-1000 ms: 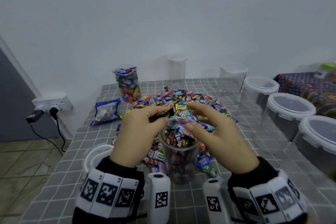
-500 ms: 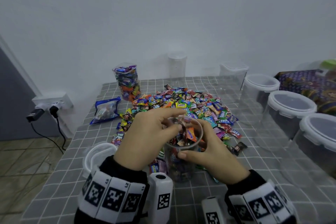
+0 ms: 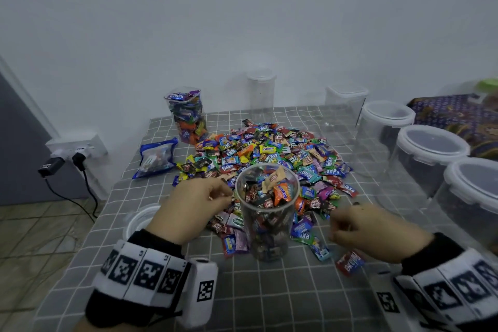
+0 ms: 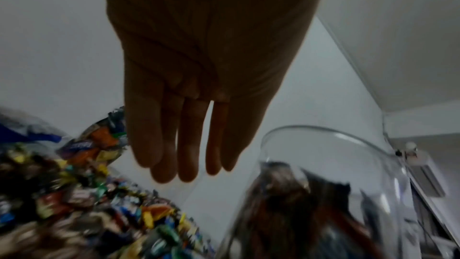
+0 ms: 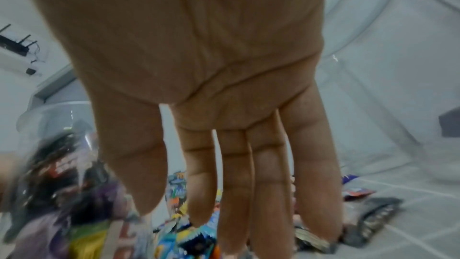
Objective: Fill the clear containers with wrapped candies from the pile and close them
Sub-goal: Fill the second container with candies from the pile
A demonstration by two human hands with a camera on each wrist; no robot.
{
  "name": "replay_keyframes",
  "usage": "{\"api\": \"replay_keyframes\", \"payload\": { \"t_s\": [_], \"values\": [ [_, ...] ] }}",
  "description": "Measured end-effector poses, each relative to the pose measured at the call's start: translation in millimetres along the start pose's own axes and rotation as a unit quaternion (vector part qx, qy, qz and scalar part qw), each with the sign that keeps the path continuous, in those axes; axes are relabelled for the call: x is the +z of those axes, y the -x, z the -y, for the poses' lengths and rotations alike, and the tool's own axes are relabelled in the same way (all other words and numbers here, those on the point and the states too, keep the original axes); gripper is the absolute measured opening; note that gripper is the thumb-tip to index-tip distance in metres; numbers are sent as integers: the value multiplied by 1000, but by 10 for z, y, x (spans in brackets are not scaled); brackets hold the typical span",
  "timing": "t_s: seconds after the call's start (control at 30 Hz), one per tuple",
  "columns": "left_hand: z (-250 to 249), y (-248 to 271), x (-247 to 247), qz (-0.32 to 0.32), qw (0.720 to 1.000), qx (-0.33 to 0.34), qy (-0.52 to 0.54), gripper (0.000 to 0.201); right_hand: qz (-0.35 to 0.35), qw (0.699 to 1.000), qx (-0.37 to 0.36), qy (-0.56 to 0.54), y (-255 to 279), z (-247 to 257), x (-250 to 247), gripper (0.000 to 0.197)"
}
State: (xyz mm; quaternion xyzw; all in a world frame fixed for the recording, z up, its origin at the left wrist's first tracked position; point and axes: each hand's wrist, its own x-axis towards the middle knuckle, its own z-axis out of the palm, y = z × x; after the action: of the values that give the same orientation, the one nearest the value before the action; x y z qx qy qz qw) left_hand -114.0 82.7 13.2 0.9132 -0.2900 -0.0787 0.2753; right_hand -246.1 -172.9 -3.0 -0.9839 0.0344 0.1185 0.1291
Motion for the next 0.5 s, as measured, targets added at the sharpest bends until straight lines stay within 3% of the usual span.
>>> {"api": "replay_keyframes", "payload": {
  "t_s": [0.13, 0.27, 0.5],
  "values": [
    [73, -7, 163, 157, 983, 4, -99, 9, 118, 992, 31, 12, 9, -71, 154, 26],
    [161, -25, 415, 291, 955, -54, 11, 9, 233, 964, 78, -105, -32, -51, 249, 19],
    [250, -186, 517, 301, 944, -98, 91, 20, 227, 961, 41, -151, -384, 121, 197, 15]
  ]
}}
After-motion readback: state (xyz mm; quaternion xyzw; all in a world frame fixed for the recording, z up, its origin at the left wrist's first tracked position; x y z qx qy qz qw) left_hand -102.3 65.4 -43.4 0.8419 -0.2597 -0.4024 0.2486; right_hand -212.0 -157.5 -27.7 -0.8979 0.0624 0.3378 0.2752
